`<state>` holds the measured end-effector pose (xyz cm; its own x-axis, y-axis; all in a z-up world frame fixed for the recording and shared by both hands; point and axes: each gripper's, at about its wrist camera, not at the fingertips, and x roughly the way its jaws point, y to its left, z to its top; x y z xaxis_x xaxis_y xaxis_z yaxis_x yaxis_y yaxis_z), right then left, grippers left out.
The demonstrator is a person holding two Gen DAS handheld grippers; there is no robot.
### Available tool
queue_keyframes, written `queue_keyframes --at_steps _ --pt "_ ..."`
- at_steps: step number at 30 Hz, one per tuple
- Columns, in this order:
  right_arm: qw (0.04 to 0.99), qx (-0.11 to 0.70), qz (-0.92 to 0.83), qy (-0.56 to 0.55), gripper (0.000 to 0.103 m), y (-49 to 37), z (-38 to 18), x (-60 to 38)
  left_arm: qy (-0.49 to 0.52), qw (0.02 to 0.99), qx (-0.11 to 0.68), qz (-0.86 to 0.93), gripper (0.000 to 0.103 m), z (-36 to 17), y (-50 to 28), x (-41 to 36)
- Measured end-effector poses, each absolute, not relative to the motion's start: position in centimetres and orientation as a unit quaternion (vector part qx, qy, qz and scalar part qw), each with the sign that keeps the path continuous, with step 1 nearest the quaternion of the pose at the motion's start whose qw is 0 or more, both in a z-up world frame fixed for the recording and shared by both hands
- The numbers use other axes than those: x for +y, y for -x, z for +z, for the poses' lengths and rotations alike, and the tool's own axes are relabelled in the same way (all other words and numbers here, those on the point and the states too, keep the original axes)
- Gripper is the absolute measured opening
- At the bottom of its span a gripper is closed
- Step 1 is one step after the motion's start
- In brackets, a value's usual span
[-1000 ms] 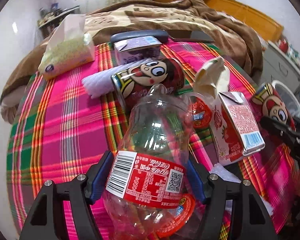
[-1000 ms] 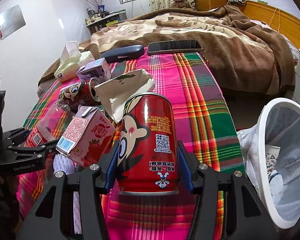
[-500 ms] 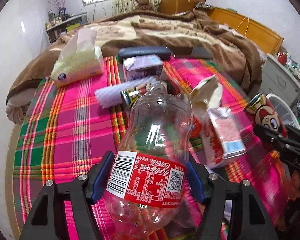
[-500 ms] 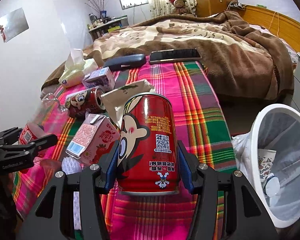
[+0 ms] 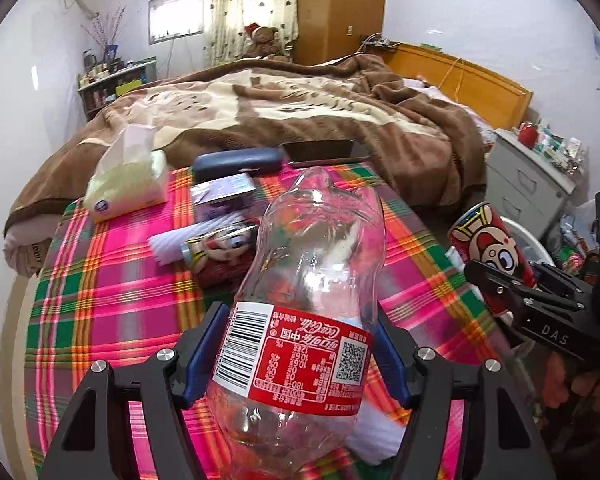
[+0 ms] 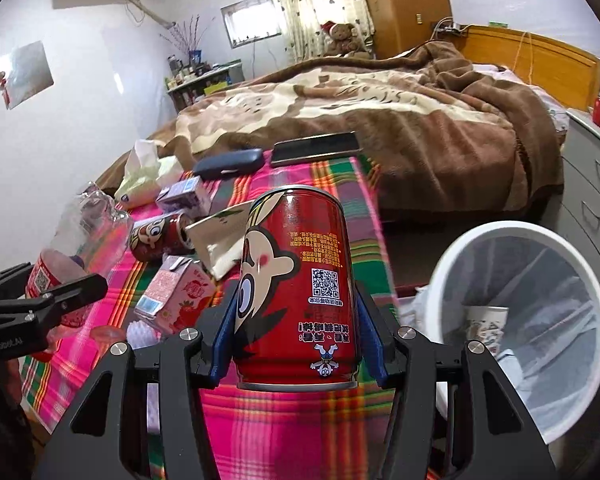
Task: Collect trash
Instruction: 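Carry the bottle with the left tool while the right tool carries the can over the bin, then open the left tool to drop the bottle while the right tool drops the can into the bin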
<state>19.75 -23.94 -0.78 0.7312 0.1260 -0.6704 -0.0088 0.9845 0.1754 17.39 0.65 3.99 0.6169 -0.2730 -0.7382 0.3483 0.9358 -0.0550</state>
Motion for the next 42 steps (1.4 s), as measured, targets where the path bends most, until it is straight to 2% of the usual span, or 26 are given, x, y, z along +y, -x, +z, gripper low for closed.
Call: queue_keyframes --at_steps 22,42 --pt "0.93 0.343 -0.068 -0.114 0.054 -16.7 -0.5 -34.4 -0.056 0.874 0.386 -0.29 0.069 4.6 -15.0 -14.3" --pt "0.894 0.406 -0.131 -0.14 0.054 -16.3 -4.7 -41.3 -0.081 0.827 0.44 -0.339 0.069 -0.1 -16.3 -27.7"
